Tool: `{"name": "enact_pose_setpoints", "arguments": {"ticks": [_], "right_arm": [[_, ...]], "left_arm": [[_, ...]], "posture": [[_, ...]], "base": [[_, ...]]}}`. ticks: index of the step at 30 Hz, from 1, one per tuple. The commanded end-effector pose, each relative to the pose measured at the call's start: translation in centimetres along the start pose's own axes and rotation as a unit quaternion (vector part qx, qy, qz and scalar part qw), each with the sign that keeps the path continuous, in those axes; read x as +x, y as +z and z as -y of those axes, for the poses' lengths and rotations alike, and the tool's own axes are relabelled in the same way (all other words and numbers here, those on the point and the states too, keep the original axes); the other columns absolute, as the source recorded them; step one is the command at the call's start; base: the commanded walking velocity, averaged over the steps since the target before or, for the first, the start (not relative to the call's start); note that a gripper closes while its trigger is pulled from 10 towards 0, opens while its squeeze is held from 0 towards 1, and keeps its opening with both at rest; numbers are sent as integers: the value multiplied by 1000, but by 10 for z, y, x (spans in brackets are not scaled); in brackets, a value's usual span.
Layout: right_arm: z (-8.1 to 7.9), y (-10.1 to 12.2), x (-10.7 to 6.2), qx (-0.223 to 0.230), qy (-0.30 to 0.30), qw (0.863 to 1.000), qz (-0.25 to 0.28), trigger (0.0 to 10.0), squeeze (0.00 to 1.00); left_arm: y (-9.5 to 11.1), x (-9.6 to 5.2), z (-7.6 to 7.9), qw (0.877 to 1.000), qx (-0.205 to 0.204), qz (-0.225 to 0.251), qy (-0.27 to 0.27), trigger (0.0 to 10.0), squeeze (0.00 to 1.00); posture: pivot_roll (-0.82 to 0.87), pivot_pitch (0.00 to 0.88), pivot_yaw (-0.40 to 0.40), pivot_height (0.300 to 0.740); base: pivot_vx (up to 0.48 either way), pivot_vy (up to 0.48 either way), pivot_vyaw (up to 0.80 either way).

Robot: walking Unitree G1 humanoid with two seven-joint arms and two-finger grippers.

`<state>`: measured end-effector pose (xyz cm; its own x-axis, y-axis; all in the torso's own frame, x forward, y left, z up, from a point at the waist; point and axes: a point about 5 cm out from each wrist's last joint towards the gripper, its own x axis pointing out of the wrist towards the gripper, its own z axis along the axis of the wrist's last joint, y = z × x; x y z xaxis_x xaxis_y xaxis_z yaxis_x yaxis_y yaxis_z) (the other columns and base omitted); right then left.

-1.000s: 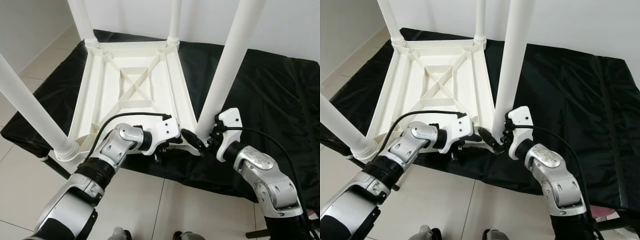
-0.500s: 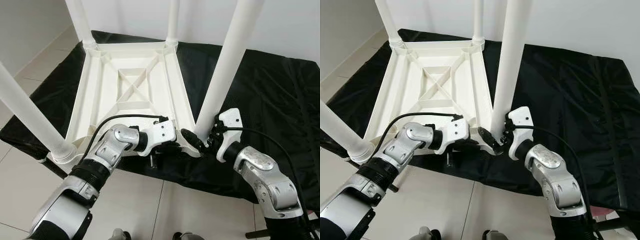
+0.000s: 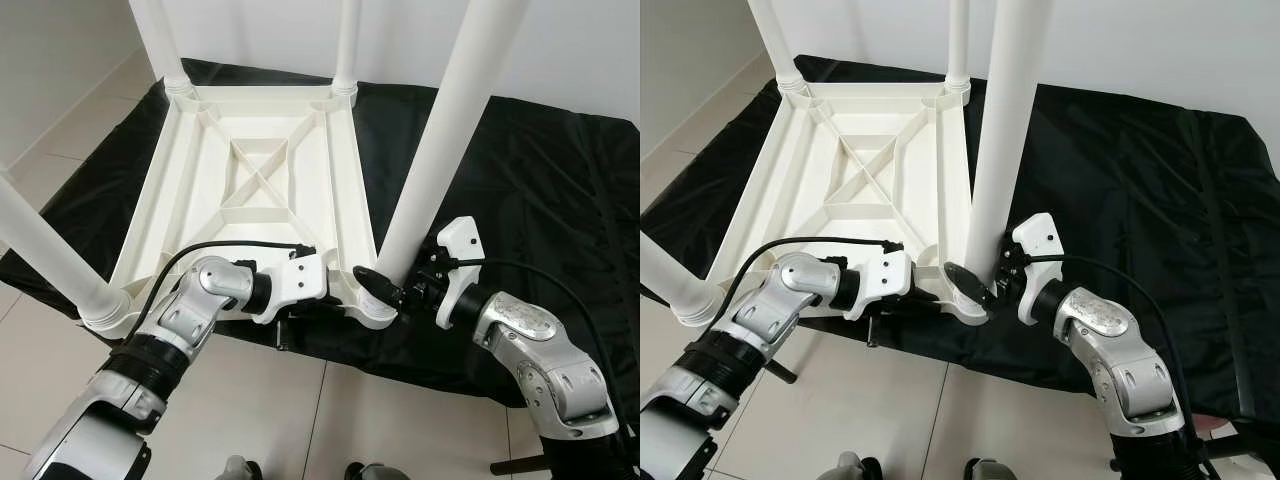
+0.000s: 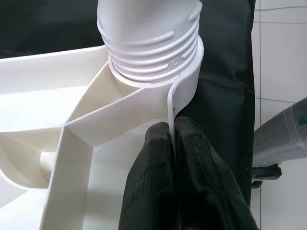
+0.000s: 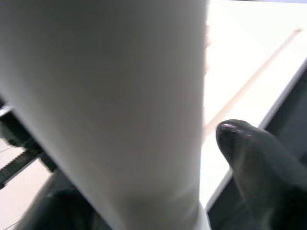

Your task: Building children table

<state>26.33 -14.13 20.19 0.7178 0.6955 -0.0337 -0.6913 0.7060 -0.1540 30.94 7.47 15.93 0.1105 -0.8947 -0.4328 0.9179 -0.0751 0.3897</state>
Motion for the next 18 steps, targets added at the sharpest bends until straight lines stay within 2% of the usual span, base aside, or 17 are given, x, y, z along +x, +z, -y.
{"name": "enact_pose_setpoints", "arguments": {"ticks": [1, 2, 5, 8, 10, 13, 14, 15, 16, 18], "right_arm": [[0, -3, -1, 6, 8, 1000, -3, 4824, 0], [-2, -2, 1, 11, 15, 1000, 2, 0, 0], [-4, -3, 2, 15, 17, 1000, 4, 0, 0], [1, -16, 9, 30, -60, 998, -19, 0, 0], [3, -18, 10, 32, -78, 996, -24, 0, 0], [11, -29, 13, 41, -179, 982, -45, 0, 0], [11, -29, 13, 41, -179, 982, -45, 0, 0], [16, -33, 13, 43, -234, 970, -53, 0, 0], [20, -38, 12, 52, -298, 951, -61, 0, 0], [20, -38, 12, 52, -298, 951, -61, 0, 0]], "left_arm": [[-9, -6, 7, 1000, -15, -14, -18, 0, 0], [-9, -6, 7, 1000, -18, -12, -14, 0, 0], [-9, -6, 7, 1000, -21, -10, -11, 0, 0], [-6, -2, 6, 999, -33, 4, 1, 0, 0], [-5, -1, 6, 999, -35, 6, 3, 0, 0], [1, 4, 4, 999, -36, 20, 4, 0, 0], [1, 4, 4, 999, -36, 20, 4, 0, 0], [4, 7, 2, 999, -36, 27, 4, 0, 0], [8, 11, 0, 999, -35, 35, 3, 0, 0], [8, 11, 0, 999, -35, 35, 3, 0, 0]], "posture": [[-47, 136, 34, 740], [-45, 137, 32, 740], [-45, 137, 32, 740], [-47, 145, 32, 740], [-47, 145, 32, 740], [-48, 151, 34, 740], [-48, 151, 34, 740], [-47, 153, 36, 740], [-49, 153, 38, 740], [-49, 153, 38, 740]], "base": [[0, 0, 0], [0, 0, 0], [0, 0, 0], [0, 0, 0], [0, 0, 0], [0, 0, 0], [0, 0, 0], [0, 0, 0], [0, 0, 0], [0, 0, 0]]}}
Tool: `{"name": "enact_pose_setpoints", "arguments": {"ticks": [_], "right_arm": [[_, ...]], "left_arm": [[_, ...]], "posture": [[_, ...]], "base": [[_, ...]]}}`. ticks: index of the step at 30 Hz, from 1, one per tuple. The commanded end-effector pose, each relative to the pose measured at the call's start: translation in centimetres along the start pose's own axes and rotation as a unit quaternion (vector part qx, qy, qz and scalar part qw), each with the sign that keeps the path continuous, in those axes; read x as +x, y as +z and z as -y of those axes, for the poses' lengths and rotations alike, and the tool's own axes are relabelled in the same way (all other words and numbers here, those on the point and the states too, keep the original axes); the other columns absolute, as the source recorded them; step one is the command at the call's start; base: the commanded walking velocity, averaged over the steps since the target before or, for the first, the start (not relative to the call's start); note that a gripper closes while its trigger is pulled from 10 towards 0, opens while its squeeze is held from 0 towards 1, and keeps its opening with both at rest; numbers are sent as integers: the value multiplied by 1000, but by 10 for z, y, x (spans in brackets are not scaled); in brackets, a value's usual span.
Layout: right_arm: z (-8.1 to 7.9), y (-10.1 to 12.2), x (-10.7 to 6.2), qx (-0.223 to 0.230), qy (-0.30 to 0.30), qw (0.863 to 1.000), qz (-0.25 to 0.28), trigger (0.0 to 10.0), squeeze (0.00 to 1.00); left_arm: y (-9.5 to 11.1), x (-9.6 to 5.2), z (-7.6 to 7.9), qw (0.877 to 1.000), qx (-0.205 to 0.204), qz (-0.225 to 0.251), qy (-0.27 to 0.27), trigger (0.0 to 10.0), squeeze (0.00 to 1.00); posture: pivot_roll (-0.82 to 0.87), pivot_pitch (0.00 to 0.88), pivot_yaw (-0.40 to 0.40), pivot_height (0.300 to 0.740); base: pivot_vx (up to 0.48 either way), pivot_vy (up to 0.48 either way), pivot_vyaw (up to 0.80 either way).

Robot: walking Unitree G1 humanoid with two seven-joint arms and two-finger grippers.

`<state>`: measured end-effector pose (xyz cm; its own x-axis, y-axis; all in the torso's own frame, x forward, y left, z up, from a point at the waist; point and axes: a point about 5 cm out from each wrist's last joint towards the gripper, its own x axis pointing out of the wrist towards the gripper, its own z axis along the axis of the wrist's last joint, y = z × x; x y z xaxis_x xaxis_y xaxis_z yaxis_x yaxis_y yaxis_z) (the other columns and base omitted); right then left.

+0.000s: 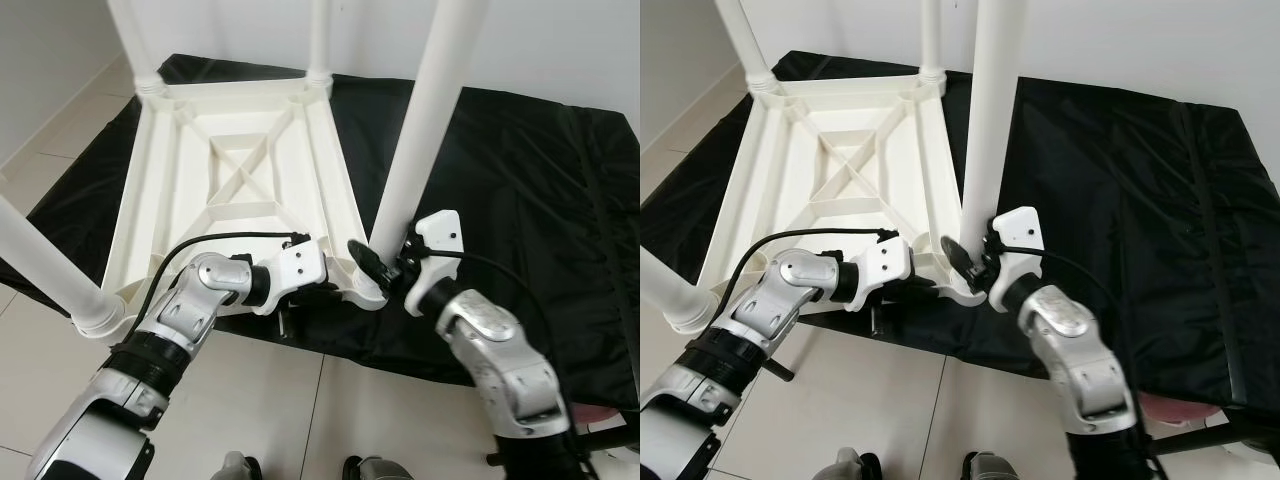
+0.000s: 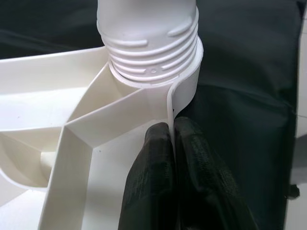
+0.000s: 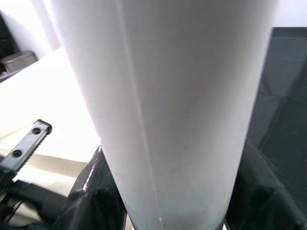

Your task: Building children table

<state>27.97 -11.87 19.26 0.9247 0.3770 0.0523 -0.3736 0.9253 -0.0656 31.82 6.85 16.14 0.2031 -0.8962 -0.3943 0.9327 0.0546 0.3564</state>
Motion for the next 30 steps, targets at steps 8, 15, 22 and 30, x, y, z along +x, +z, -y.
{"name": "enact_pose_setpoints", "arguments": {"ticks": [8, 15, 22, 30], "right_arm": [[40, -42, -22, 22, -385, 918, -95, 0, 0], [31, -35, -17, 16, -359, 931, -68, 10000, 0], [20, -13, -6, -1, -250, 968, -1, 10000, 1000], [18, 12, -8, -43, -64, 997, 32, 10000, 0]], "left_arm": [[20, 18, 8, 996, 15, 53, -65, 0, 0], [20, 19, 10, 996, 13, 54, -69, 0, 0], [19, 21, 14, 996, 10, 54, -75, 0, 0], [15, 20, 20, 995, 9, 52, -87, 0, 0]], "posture": [[-53, 160, 54, 740], [-58, 161, 57, 740], [-61, 159, 51, 740], [-64, 158, 51, 740]], "base": [[0, 0, 0], [0, 0, 0], [0, 0, 0], [0, 0, 0]]}}
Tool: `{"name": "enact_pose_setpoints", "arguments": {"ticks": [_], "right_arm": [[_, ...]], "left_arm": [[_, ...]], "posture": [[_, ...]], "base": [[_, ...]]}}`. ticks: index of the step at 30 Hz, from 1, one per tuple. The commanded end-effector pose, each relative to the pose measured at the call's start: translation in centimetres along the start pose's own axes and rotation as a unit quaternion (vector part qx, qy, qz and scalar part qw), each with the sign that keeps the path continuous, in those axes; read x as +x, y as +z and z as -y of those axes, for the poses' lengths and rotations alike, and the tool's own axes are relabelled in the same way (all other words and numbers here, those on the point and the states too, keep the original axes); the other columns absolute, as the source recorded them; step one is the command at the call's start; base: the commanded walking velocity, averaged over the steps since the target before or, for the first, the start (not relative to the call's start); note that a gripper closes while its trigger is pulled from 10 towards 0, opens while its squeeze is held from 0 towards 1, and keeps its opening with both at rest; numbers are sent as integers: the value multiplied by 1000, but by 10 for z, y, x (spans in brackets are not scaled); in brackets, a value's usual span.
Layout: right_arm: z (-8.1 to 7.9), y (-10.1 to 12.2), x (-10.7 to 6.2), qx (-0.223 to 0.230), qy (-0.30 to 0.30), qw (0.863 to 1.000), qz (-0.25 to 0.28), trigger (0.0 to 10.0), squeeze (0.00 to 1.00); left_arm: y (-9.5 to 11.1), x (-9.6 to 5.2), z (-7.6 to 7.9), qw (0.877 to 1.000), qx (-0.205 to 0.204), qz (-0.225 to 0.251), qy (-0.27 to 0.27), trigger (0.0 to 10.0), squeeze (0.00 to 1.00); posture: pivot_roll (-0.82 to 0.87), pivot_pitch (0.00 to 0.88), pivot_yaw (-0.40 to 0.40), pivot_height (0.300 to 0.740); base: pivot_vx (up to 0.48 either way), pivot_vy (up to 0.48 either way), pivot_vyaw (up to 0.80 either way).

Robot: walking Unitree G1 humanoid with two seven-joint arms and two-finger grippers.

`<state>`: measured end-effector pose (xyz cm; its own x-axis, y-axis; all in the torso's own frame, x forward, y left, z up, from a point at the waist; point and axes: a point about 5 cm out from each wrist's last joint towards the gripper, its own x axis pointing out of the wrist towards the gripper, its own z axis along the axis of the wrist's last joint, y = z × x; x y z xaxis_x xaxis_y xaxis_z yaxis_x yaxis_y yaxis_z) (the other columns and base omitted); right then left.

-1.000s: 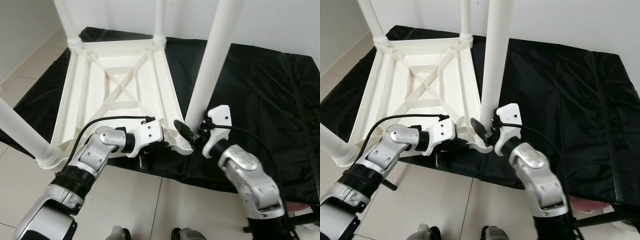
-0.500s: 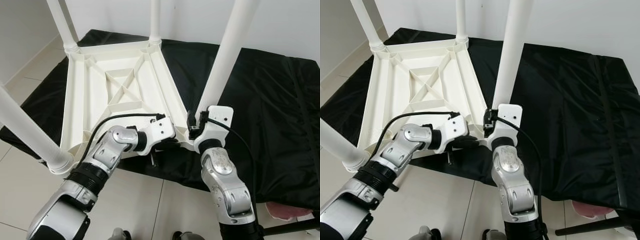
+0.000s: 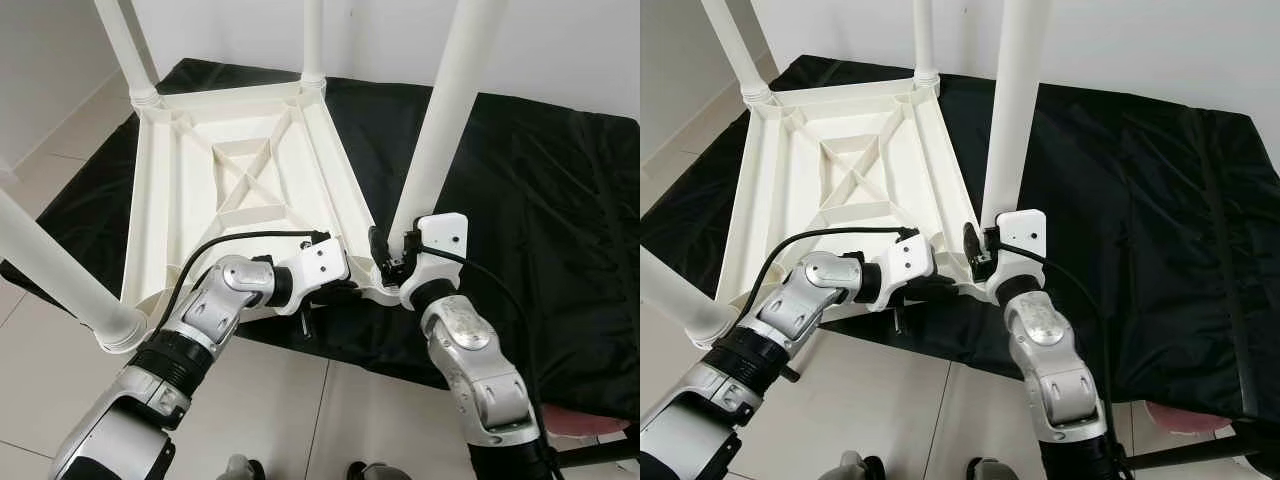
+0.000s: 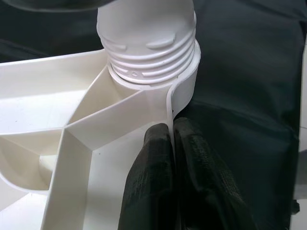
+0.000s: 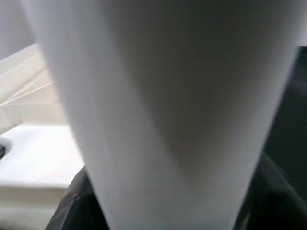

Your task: Building children table

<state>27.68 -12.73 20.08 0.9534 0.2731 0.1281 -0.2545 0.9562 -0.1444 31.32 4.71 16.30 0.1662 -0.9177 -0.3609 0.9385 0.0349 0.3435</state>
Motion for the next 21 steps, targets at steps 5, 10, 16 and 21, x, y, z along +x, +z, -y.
{"name": "enact_pose_setpoints", "arguments": {"ticks": [5, 10, 16, 21], "right_arm": [[18, 4, -14, -25, 109, 993, -22, 10000, 0], [22, 3, -26, -27, 194, 980, -43, 10000, 0], [22, 6, -29, -28, 246, 968, -39, 10000, 0], [23, 9, -29, -27, 260, 965, -32, 10000, 0]], "left_arm": [[1, -2, 18, 996, 16, 23, -88, 0, 0], [-3, -16, 28, 991, 41, 9, -128, 0, 0], [-6, -35, 40, 985, 53, -1, -161, 0, 0], [-7, -41, 46, 984, 50, -3, -169, 0, 0]], "posture": [[-66, 155, 53, 740], [-68, 153, 54, 740], [-59, 147, 50, 740], [-53, 143, 45, 740]], "base": [[0, 0, 0], [0, 0, 0], [0, 0, 0], [0, 0, 0]]}}
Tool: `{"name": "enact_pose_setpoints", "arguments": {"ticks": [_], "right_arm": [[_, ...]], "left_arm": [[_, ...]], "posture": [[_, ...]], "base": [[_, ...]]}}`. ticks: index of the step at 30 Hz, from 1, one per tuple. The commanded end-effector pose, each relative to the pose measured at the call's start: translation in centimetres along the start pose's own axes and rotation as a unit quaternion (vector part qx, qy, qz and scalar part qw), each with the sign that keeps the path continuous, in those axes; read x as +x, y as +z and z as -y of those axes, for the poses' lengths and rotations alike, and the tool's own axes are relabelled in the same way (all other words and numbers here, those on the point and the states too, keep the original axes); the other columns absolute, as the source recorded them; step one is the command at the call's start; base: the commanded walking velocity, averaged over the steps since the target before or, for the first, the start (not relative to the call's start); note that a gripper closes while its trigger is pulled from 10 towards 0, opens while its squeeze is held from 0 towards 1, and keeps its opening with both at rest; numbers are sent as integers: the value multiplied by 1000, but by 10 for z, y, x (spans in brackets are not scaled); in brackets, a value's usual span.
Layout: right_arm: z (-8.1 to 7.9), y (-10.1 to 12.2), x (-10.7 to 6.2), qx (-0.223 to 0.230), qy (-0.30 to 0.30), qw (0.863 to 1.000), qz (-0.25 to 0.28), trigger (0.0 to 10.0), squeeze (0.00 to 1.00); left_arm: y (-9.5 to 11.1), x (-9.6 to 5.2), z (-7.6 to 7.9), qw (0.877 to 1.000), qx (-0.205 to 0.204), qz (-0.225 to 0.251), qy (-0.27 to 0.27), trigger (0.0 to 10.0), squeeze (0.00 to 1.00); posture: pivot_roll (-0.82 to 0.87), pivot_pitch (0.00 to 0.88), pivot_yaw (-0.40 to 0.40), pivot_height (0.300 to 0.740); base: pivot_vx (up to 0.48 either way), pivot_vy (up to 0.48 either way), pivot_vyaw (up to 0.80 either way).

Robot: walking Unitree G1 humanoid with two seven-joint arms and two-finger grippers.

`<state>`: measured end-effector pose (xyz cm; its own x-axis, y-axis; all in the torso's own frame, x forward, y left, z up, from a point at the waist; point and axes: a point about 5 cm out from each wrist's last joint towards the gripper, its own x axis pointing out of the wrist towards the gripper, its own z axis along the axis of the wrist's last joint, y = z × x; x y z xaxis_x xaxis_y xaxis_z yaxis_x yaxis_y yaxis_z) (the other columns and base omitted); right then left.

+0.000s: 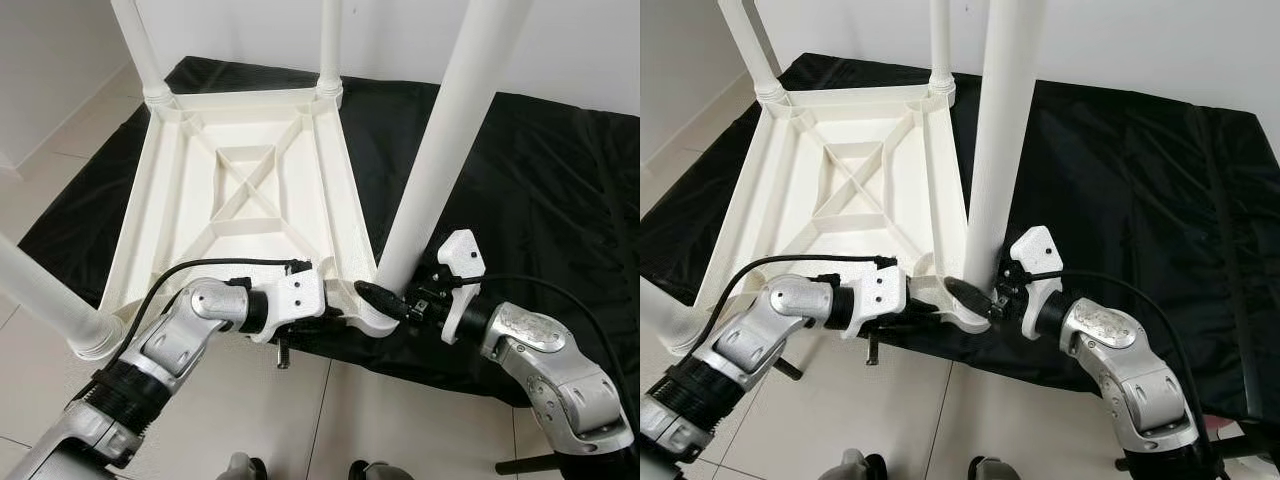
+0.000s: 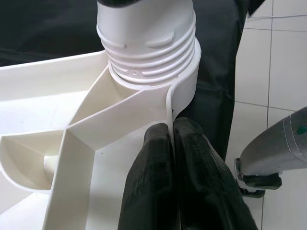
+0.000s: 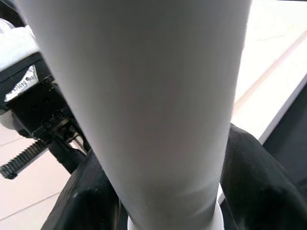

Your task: Building children table

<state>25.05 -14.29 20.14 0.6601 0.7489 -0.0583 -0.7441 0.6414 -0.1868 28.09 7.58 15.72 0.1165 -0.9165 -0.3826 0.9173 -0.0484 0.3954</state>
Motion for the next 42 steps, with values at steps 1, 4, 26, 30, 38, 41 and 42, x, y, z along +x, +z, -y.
{"name": "enact_pose_setpoints", "arguments": {"ticks": [1, 4, 26, 30, 38, 41, 42], "right_arm": [[12, 5, -6, -11, -35, 999, 8, 1529, 0], [12, 3, -4, -7, -39, 999, 5, 0, 0], [36, -65, -13, 84, -593, 791, -124, 0, 0], [35, -59, -7, 75, -586, 800, -102, 10000, 0], [36, -41, 2, 38, -548, 834, -52, 10000, 1000], [37, -33, 5, 26, -527, 849, -32, 10000, 831], [37, -33, 5, 26, -527, 849, -32, 10000, 831]], "left_arm": [[1, -10, 15, 991, 7, 5, -136, 0, 0], [2, -9, 14, 991, 5, 8, -130, 0, 0], [43, 58, -21, 992, -3, 88, -86, 0, 0], [43, 61, -22, 992, -5, 87, -90, 0, 0], [37, 60, -19, 993, -9, 81, -90, 0, 0], [35, 58, -18, 993, -10, 79, -91, 0, 0], [35, 58, -18, 993, -10, 79, -91, 0, 0]], "posture": [[-52, 141, 43, 740], [-52, 140, 42, 740], [-74, 161, 59, 740], [-75, 162, 60, 740], [-70, 163, 55, 740], [-70, 163, 55, 740], [-70, 163, 55, 740]], "base": [[0, 0, 0], [0, 0, 0], [0, 0, 0], [0, 0, 0], [0, 0, 0], [0, 0, 0], [0, 0, 0]]}}
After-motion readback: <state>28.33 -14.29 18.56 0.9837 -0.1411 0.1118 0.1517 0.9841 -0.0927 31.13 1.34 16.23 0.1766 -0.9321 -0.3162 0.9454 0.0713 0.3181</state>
